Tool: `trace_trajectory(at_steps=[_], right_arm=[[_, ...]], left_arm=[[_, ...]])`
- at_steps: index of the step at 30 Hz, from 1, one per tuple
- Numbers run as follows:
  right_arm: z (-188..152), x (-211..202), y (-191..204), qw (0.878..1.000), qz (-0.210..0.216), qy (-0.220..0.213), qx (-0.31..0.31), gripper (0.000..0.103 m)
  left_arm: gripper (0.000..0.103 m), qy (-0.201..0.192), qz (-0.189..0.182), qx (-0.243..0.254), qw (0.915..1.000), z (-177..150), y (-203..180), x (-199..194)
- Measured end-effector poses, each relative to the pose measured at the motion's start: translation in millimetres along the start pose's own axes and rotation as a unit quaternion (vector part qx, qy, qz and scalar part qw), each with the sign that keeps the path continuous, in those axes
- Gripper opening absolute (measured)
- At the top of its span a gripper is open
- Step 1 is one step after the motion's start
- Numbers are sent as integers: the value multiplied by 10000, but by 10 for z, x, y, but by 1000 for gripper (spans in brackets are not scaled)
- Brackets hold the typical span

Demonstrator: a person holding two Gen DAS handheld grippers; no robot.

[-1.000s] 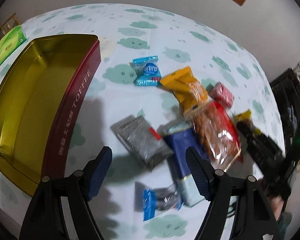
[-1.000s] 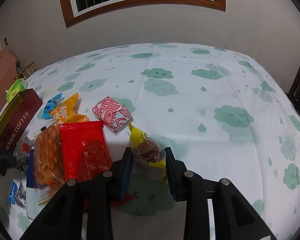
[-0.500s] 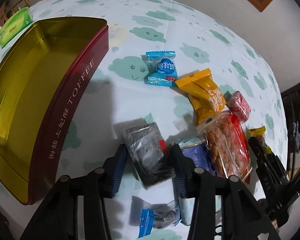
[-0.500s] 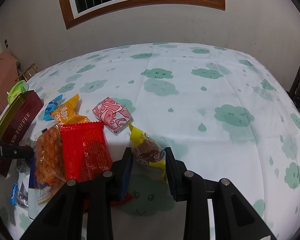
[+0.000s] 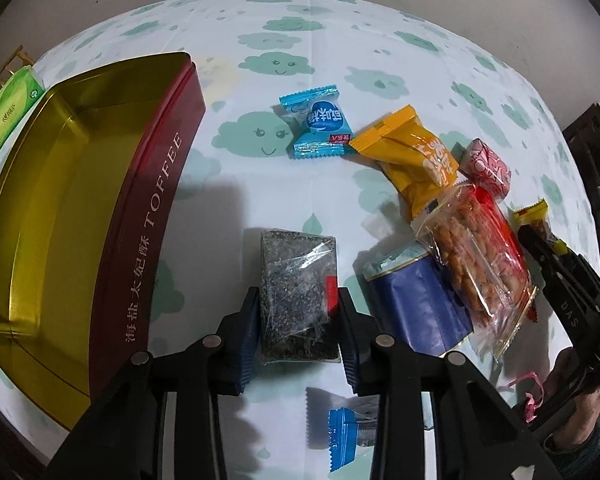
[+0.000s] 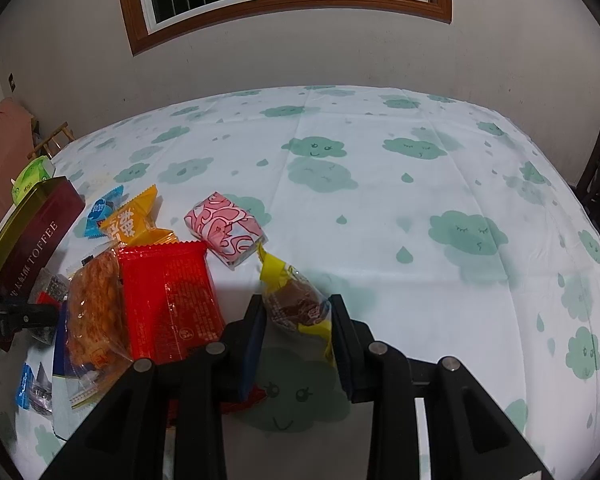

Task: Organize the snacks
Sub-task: 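Grasp the grey packet with the left gripper, then carry the grey packet into the gold tin and open the left gripper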

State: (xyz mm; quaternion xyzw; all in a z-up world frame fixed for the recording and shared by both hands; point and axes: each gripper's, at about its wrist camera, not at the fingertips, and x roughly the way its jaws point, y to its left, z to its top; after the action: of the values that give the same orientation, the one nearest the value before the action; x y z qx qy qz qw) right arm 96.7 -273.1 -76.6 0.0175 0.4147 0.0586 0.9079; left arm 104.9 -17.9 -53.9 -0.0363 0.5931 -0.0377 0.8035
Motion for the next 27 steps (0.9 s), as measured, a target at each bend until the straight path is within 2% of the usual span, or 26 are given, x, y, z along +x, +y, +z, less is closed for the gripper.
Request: trace_trajectory(at_steps=[8, 15, 20, 27], right_arm=[[-3, 2, 37, 9999, -118, 13, -96, 32], [-2, 10, 56, 9997, -193, 24, -158, 32], [2, 15, 82, 9992, -302, 39, -253, 32], [6, 13, 88, 9990, -334, 40, -282, 32]], left_arm=[[32, -162, 35, 282, 9995, -45, -4, -140], [32, -567, 77, 506, 9971, -20, 108, -465], [32, -806, 367, 509, 9948, 42, 493, -648], [32, -740, 862, 235, 9932, 57, 1285, -655]])
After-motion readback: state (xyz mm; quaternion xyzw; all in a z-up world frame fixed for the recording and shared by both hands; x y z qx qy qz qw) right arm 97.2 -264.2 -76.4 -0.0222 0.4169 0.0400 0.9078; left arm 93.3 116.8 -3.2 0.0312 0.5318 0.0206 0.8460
